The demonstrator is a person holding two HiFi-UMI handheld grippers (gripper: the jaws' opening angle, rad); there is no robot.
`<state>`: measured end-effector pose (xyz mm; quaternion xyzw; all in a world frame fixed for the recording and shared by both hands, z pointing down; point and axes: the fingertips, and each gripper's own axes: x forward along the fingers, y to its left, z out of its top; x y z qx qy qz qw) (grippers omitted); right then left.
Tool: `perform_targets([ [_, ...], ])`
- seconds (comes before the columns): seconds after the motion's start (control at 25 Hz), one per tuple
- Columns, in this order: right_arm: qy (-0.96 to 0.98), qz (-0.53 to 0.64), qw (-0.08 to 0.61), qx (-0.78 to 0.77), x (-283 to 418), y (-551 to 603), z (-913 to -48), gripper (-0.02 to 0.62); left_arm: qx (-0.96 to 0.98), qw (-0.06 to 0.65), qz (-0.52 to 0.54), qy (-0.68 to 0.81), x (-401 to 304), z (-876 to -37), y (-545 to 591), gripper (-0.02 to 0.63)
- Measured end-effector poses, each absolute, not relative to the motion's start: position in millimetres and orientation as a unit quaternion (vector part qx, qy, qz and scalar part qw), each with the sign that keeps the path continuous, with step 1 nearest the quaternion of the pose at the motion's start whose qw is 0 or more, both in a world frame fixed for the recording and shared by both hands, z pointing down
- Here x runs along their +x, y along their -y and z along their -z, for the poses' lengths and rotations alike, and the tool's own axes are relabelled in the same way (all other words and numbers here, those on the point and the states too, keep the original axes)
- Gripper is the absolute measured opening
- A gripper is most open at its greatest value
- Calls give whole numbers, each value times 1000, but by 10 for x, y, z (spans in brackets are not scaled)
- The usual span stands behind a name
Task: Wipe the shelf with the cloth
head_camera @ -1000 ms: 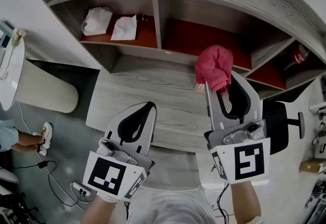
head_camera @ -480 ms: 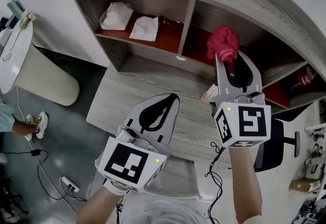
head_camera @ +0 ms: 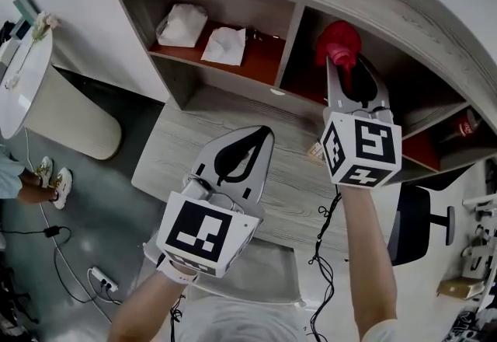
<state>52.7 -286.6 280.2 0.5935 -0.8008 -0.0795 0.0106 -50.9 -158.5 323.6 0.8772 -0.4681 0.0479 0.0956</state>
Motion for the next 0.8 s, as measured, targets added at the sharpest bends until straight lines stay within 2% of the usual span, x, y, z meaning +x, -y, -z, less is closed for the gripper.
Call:
perform_targets([
  [0.4,807,108,27,579,367,3211,-2782,123,878,88,-22,471,-511,-3156,1721,6],
  [0.8,810,87,27,579,319,3496,-2848,123,878,90,-37,468,-447,-3182,1791,6],
])
